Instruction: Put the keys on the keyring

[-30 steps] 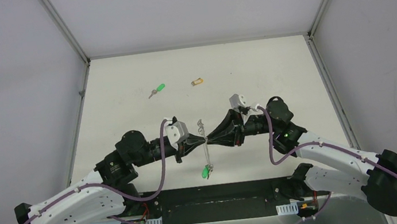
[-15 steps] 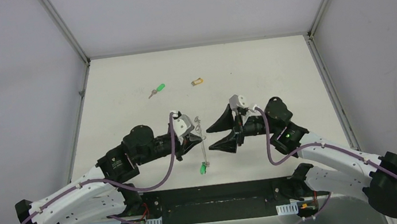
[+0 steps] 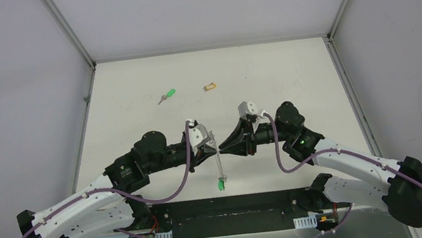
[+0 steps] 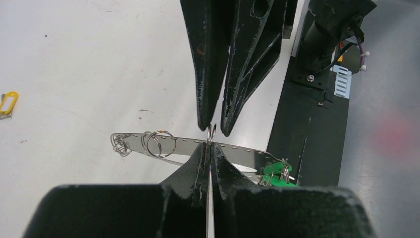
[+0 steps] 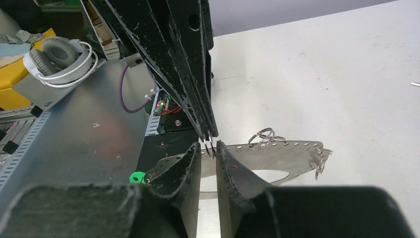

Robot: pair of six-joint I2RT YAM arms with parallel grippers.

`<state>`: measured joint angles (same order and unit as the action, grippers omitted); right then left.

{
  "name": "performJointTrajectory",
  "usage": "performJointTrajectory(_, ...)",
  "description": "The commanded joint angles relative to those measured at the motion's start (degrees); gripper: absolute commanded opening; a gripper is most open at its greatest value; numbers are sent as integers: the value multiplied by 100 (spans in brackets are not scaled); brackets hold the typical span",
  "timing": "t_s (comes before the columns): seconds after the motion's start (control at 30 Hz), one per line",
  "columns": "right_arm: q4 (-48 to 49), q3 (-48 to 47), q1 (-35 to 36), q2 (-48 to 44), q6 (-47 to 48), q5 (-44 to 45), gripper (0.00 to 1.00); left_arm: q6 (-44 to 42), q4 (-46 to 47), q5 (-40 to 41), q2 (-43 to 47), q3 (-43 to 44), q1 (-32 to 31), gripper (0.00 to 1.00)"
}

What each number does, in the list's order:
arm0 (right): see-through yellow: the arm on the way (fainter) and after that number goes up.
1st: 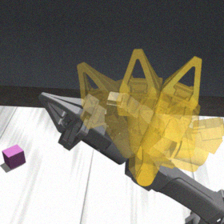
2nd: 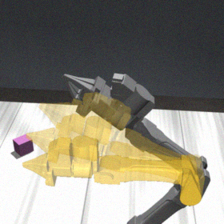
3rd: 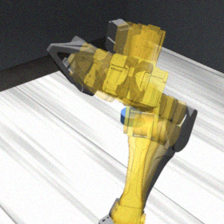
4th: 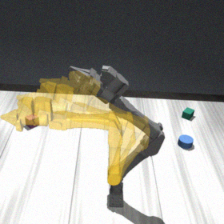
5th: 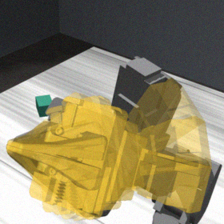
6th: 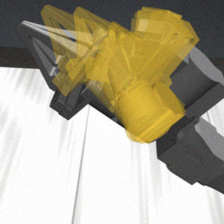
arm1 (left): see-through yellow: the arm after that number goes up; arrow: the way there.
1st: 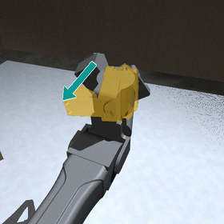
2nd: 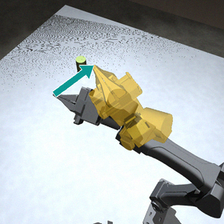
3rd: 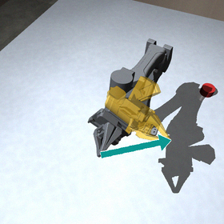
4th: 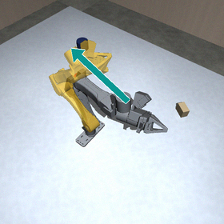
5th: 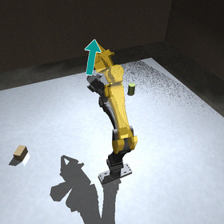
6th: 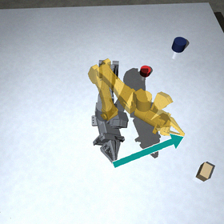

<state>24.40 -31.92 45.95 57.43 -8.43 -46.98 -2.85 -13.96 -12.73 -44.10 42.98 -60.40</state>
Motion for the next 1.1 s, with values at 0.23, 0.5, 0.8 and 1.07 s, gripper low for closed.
performJointTrajectory(0.23,448,-201,21,64,-61,-289,8,-75,261,-324,32,290,-16,0)
performJointTrajectory(0.5,516,-257,19,189,-86,-481,0,-33,262,-461,5,294,-16,0)
performJointTrajectory(0.8,1146,29,19,11,-442,-461,0,38,261,-150,212,206,-18,35)
performJointTrajectory(1.07,2461,476,28,-118,-962,-147,0,-70,941,-432,705,-311,-16,45)
